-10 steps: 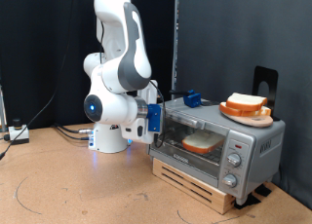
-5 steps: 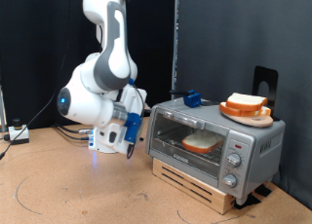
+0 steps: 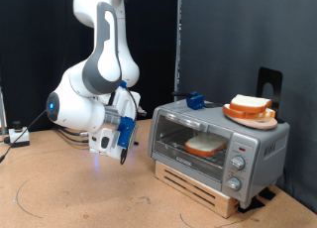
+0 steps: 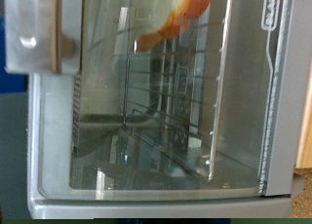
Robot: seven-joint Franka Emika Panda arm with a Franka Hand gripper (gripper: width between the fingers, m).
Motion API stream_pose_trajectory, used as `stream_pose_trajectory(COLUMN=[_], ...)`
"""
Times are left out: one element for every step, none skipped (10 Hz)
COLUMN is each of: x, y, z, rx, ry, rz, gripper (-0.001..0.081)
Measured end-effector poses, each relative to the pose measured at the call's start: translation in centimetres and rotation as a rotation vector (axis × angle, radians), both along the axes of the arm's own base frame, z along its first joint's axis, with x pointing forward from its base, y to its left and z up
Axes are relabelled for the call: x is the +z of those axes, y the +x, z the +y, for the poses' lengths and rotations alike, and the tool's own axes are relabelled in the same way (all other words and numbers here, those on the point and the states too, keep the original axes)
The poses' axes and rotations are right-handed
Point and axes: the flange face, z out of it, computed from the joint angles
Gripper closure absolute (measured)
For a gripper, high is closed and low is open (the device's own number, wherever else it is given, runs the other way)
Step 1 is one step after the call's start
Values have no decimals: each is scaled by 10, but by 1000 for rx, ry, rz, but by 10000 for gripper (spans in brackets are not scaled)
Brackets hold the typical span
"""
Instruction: Make a piece of toast with the oven
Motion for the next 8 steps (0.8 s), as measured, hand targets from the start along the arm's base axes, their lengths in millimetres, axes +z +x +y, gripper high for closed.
stream_pose_trajectory(x=[0, -2, -4, -7, -10, -17, -17, -18], y=[9, 18, 26, 34, 44, 52, 52, 53], z=[-8, -17, -26, -35, -44, -48, -48, -47], rx=[-3, -11, -7, 4, -5, -5, -7, -8], ry=[16, 36, 52, 59, 66, 101, 95, 92], rz=[16, 35, 51, 50, 58, 78, 74, 72], gripper=[-3, -3, -3, -3, -3, -3, -3, -3])
